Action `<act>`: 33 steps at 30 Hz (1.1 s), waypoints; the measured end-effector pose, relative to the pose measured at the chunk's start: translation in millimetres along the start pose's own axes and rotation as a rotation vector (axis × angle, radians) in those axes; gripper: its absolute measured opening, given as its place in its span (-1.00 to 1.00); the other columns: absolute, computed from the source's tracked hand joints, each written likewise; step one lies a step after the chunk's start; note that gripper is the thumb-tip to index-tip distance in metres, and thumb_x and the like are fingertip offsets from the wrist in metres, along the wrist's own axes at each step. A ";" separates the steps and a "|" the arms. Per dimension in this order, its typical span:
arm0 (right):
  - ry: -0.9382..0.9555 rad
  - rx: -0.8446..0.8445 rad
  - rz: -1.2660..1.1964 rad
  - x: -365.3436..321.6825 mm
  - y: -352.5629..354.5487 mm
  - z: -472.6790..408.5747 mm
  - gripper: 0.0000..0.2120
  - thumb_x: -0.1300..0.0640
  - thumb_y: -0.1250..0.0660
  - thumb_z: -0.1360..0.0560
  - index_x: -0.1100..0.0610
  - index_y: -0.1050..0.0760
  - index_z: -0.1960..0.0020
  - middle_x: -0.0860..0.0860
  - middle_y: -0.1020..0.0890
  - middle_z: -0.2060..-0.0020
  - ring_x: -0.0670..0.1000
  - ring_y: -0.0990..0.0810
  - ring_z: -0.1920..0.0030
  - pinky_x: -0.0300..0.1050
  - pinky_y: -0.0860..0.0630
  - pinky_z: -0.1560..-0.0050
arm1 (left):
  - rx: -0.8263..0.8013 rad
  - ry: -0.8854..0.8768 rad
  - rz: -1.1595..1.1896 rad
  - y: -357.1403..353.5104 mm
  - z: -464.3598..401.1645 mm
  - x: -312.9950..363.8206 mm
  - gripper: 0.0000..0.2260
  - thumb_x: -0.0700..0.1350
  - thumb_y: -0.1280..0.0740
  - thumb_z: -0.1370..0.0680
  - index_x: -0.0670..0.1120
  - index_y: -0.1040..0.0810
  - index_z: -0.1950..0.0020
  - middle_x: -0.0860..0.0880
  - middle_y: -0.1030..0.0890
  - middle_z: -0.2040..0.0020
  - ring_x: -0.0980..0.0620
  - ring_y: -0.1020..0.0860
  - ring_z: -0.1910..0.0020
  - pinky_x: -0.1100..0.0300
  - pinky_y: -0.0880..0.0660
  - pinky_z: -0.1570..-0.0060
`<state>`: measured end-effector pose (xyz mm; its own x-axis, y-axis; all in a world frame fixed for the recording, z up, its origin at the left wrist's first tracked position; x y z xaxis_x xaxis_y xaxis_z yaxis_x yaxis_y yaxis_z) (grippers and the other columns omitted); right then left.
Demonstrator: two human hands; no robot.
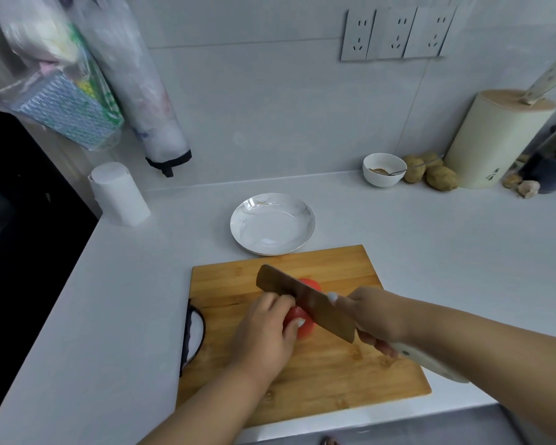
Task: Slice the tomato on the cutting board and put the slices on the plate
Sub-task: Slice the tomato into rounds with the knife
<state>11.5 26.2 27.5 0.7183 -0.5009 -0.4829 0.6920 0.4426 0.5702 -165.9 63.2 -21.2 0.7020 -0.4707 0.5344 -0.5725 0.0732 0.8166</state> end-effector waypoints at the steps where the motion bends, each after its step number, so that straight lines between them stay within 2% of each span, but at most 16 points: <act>1: 0.003 -0.006 0.014 -2.6 -1.5 -2.1 -0.34 -0.33 0.04 -0.56 0.24 -0.47 0.17 0.18 -0.51 0.45 0.07 -0.43 0.57 -0.08 -0.50 0.26 | 0.001 0.001 0.003 -0.2 0.1 -0.8 -0.77 0.04 -0.31 -0.51 0.05 -0.48 -0.15 0.12 -0.46 -0.06 0.14 -0.41 -0.04 0.26 -0.45 0.07; 5: 0.007 -0.011 0.039 -15.1 -5.3 -8.5 -0.36 -0.31 0.05 -0.58 0.23 -0.43 0.23 0.13 -0.49 0.50 0.07 -0.44 0.56 -0.13 -0.49 0.33 | -0.009 -0.003 0.005 -0.7 -0.3 -1.0 -0.77 0.04 -0.31 -0.52 0.05 -0.48 -0.15 0.12 -0.46 -0.07 0.13 -0.42 -0.04 0.26 -0.46 0.07; 10: 0.005 -0.038 0.032 -21.9 -12.7 -15.9 -0.35 -0.26 0.07 -0.60 0.30 -0.48 -0.03 0.19 -0.50 0.34 0.10 -0.44 0.48 -0.15 -0.45 0.42 | 0.015 -0.014 0.006 -0.6 0.9 -1.1 -0.78 0.02 -0.32 -0.52 0.03 -0.49 -0.14 0.11 -0.47 -0.05 0.13 -0.43 -0.02 0.25 -0.47 0.07; 13: 0.054 -0.039 0.041 -25.7 -21.9 -19.1 -0.42 -0.21 0.09 -0.63 0.26 -0.43 -0.03 0.18 -0.48 0.32 0.07 -0.43 0.50 -0.16 -0.45 0.44 | 0.022 -0.028 0.008 -2.2 1.3 -1.5 -0.80 0.01 -0.34 -0.50 0.03 -0.49 -0.10 0.10 -0.48 -0.01 0.12 -0.45 0.03 0.20 -0.50 0.13; 16: 0.100 -0.027 0.045 -30.2 -27.3 -26.0 -0.34 -0.22 0.12 -0.63 0.33 -0.47 -0.08 0.20 -0.50 0.32 0.07 -0.44 0.51 -0.20 -0.43 0.50 | 0.031 -0.029 0.006 -3.3 0.7 -3.2 -0.80 0.00 -0.34 -0.50 0.03 -0.49 -0.10 0.10 -0.49 0.00 0.11 -0.45 0.03 0.14 -0.52 0.14; 21: 0.194 0.034 0.070 -28.0 -33.5 -28.3 -0.36 -0.21 0.10 -0.63 0.33 -0.47 -0.02 0.19 -0.54 0.33 0.06 -0.48 0.51 -0.21 -0.45 0.55 | 0.039 -0.031 0.011 -4.7 2.5 -4.2 -0.78 -0.01 -0.35 -0.49 0.03 -0.49 -0.12 0.08 -0.50 0.00 0.09 -0.46 0.02 0.10 -0.53 0.14; 24: 0.228 0.040 0.006 -19.7 -34.4 -26.2 -0.59 -0.20 0.02 -0.63 0.11 -0.35 0.08 0.09 -0.53 0.37 0.03 -0.48 0.51 -0.17 -0.46 0.49 | 0.058 -0.018 0.017 -2.7 3.5 -4.3 -0.79 -0.02 -0.36 -0.49 0.03 -0.50 -0.10 0.09 -0.50 0.00 0.09 -0.46 0.03 0.12 -0.52 0.14; 27: 0.255 0.014 -0.094 -9.2 -34.9 -23.2 -0.70 -0.16 -0.07 -0.63 0.04 -0.34 0.11 0.05 -0.54 0.36 0.02 -0.49 0.46 -0.15 -0.46 0.42 | 0.072 0.012 0.045 0.6 4.8 -3.8 -0.80 -0.02 -0.37 -0.49 0.03 -0.50 -0.09 0.09 -0.50 -0.01 0.11 -0.46 0.04 0.18 -0.50 0.13; 30: 0.267 0.021 -0.149 -3.1 -34.6 -23.2 -0.72 -0.14 -0.12 -0.62 0.01 -0.42 0.12 0.03 -0.58 0.36 -0.01 -0.51 0.47 -0.17 -0.46 0.43 | 0.070 0.022 0.056 1.3 5.3 -2.7 -0.81 -0.02 -0.36 -0.49 0.04 -0.50 -0.08 0.11 -0.49 -0.01 0.12 -0.44 0.04 0.22 -0.48 0.15; 33: 0.272 0.030 -0.159 -2.3 -33.3 -24.1 -0.64 -0.13 -0.13 -0.62 0.11 -0.48 0.14 0.01 -0.59 0.37 -0.03 -0.51 0.50 -0.18 -0.46 0.45 | 0.064 0.033 0.055 0.6 4.6 -3.1 -0.81 -0.02 -0.37 -0.49 0.03 -0.51 -0.09 0.11 -0.48 -0.01 0.13 -0.44 0.04 0.25 -0.46 0.15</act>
<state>-11.4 30.5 -6.4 0.5970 -0.3433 -0.7251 0.7977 0.3504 0.4909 -170.3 60.7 -23.4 0.6821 -0.4380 0.5856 -0.6353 0.0415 0.7711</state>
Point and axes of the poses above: each hand's wrist, its own z-axis away from the middle knuckle, its own y-axis out of the back of the hand, x = y × z, the point moved 4 cm from there along -z, towards the middle knuckle
